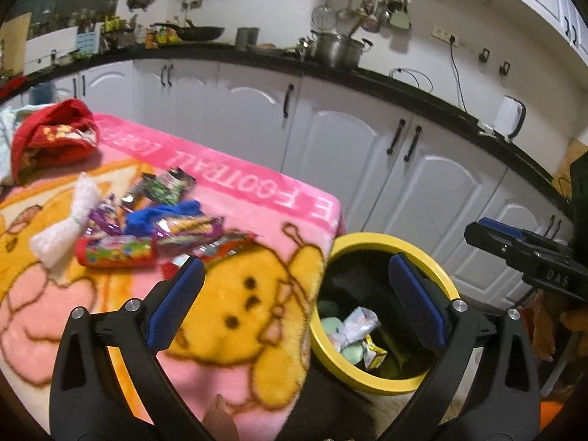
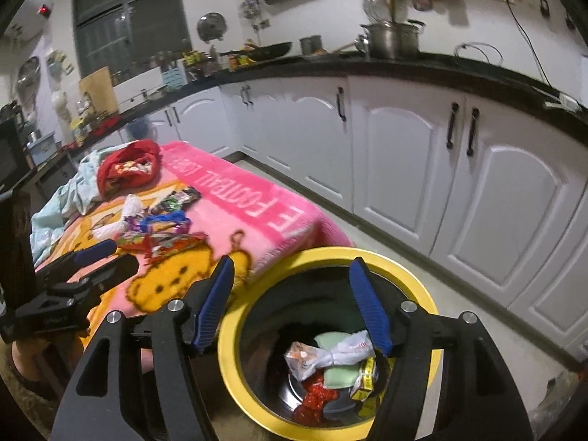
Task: Collect trash
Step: 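Move both tools back over the snack wrappers on the table, then grasp the white mesh bundle with the left tool while the right tool grasps a snack bag, then carry the mesh bundle and snack bag over the yellow bin with both tools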
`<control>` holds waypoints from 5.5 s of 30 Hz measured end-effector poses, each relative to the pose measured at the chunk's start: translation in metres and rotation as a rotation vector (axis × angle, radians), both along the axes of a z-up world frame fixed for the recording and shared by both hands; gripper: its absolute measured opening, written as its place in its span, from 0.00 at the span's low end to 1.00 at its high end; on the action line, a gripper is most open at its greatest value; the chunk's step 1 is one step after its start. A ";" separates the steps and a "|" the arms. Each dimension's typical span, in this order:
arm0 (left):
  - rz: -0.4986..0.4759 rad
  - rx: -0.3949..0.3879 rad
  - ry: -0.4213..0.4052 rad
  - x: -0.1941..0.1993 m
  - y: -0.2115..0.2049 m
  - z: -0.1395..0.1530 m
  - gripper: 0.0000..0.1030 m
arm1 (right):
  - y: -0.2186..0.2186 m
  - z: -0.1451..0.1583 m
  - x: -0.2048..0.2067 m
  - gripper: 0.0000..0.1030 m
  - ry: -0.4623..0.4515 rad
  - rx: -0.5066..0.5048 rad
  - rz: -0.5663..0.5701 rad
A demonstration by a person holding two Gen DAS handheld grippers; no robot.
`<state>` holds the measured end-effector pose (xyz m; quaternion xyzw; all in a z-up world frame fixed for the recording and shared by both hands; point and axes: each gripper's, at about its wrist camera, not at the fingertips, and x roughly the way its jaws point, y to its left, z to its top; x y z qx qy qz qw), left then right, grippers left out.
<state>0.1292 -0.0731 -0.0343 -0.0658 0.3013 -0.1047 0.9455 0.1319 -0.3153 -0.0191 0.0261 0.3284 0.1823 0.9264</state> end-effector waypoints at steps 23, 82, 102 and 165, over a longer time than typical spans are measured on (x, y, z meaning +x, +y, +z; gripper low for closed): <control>0.156 -0.029 -0.112 -0.026 0.068 0.028 0.89 | 0.074 0.032 -0.016 0.61 -0.084 -0.070 0.164; 0.409 -0.182 0.157 0.037 0.225 -0.054 0.55 | 0.270 -0.078 0.110 0.39 0.052 -0.475 0.552; 0.404 -0.208 0.109 0.005 0.225 -0.049 0.02 | 0.247 -0.049 0.089 0.28 0.051 -0.275 0.530; 0.000 0.013 -0.084 -0.022 0.032 0.030 0.02 | 0.041 0.020 0.029 0.27 -0.081 -0.064 0.216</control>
